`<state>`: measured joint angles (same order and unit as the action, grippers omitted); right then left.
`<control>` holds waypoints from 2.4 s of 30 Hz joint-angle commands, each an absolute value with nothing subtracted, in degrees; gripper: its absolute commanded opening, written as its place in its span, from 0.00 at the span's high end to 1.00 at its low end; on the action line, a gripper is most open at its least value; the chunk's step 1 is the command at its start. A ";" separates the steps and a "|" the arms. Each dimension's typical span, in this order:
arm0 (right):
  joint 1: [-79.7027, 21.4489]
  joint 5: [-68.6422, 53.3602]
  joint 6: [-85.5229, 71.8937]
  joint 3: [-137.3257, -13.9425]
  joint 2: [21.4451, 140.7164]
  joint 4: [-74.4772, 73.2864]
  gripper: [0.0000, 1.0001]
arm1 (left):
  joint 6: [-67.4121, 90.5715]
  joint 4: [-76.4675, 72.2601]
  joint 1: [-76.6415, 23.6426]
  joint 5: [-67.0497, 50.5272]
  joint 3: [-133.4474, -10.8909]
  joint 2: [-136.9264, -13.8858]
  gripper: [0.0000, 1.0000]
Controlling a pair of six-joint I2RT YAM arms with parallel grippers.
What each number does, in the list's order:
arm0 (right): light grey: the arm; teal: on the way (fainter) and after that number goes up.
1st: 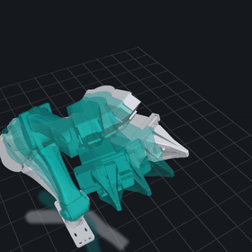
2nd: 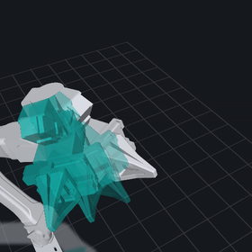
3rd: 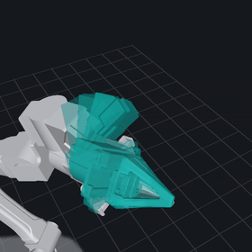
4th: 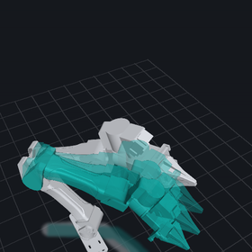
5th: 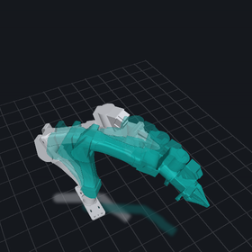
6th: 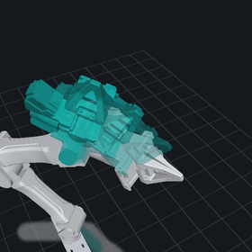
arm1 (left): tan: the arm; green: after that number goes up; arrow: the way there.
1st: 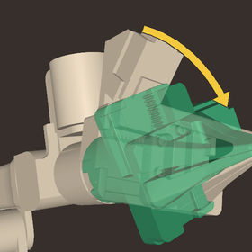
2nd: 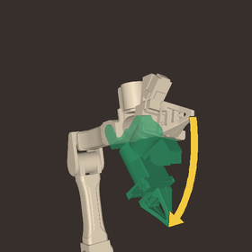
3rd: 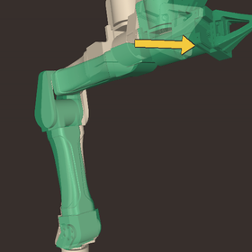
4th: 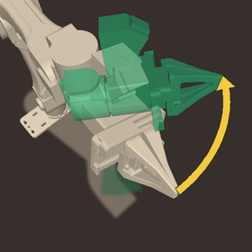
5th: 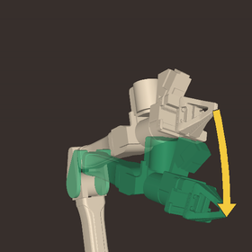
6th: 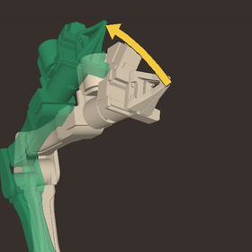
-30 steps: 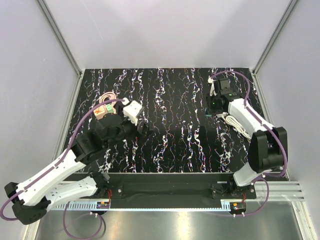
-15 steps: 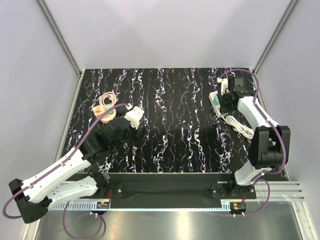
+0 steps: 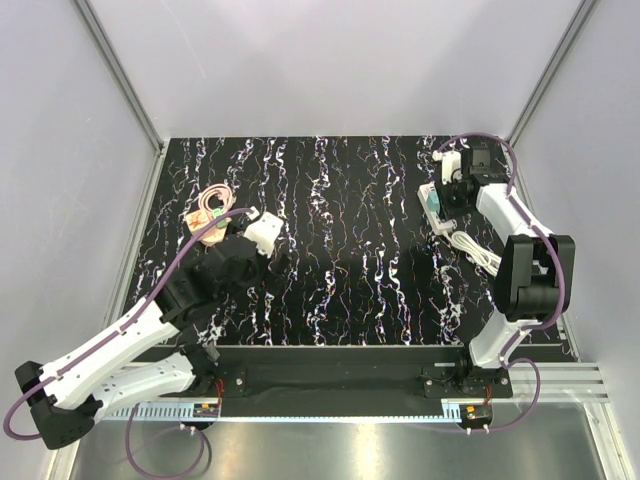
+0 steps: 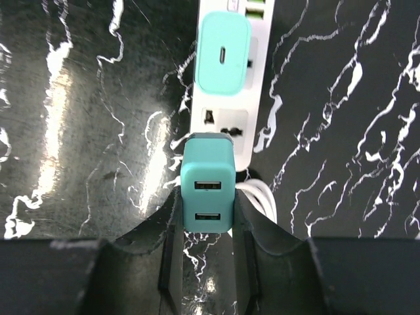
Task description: Insert the plug
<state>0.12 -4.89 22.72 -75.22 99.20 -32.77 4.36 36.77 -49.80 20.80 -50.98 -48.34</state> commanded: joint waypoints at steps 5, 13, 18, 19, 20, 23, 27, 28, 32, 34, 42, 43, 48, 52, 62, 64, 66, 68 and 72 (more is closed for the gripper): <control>2.37 -9.67 23.20 -79.36 100.63 -31.99 1.00 | 3.69 34.98 -49.66 22.24 -51.07 -48.08 0.01; 2.64 -12.74 22.06 -82.09 103.53 -34.54 1.00 | 3.60 35.07 -49.66 21.97 -50.98 -48.16 0.01; 2.64 -13.27 21.53 -82.44 104.24 -34.89 1.00 | 3.60 34.98 -49.66 22.32 -50.71 -47.64 0.01; 2.64 -13.10 21.45 -82.44 104.41 -34.89 1.00 | 3.60 34.98 -49.66 22.32 -50.80 -47.55 0.01; 2.64 -12.66 21.36 -82.44 104.59 -34.98 1.00 | 3.60 34.98 -49.66 22.41 -50.71 -47.46 0.01; 2.64 -11.52 21.44 -82.18 104.59 -35.07 1.00 | 3.60 35.07 -49.66 22.41 -50.80 -47.55 0.01; 2.64 -11.60 21.45 -82.00 105.03 -34.98 1.00 | 3.60 35.07 -49.66 22.59 -50.71 -47.11 0.01; 2.64 -11.60 21.45 -82.00 105.29 -34.98 1.00 | 3.60 35.07 -49.66 22.59 -50.71 -47.11 0.01; 2.64 -11.25 21.27 -82.70 106.69 -34.98 1.00 | 3.60 35.16 -49.66 22.59 -50.71 -47.20 0.01; 2.64 -11.25 21.18 -82.79 106.87 -34.89 1.00 | 3.60 35.07 -49.66 22.59 -50.71 -47.20 0.01; 2.64 -10.02 21.62 -82.71 108.10 -34.54 1.00 | 3.52 35.07 -49.66 22.76 -50.71 -47.11 0.01; 2.64 -9.93 21.62 -82.53 108.11 -34.45 1.00 | 3.52 35.07 -49.66 22.76 -50.71 -47.11 0.01; 2.55 -9.49 21.80 -79.98 107.40 -32.09 1.00 | 3.52 34.98 -49.66 22.76 -50.71 -47.02 0.01; 2.55 -9.93 21.80 -78.31 107.75 -30.94 1.00 | 3.52 34.98 -49.66 22.76 -50.71 -47.11 0.01; 2.55 -6.95 21.62 -76.20 111.09 -30.76 1.00 | 3.43 34.98 -49.66 23.03 -50.63 -47.02 0.01; 2.37 -5.98 21.36 -76.38 111.79 -31.02 1.00 | 3.43 34.89 -49.66 23.03 -50.71 -47.20 0.01; 2.11 -5.19 21.27 -76.29 111.97 -31.11 1.00 | 3.43 35.07 -49.66 22.94 -50.71 -47.02 0.01; 1.93 -4.14 21.27 -76.12 112.15 -31.29 1.00 | 3.34 35.07 -49.66 22.85 -50.63 -46.85 0.01; 1.93 -4.75 21.27 -74.71 112.50 -31.29 1.00 | 3.34 34.98 -49.66 23.20 -50.54 -46.49 0.01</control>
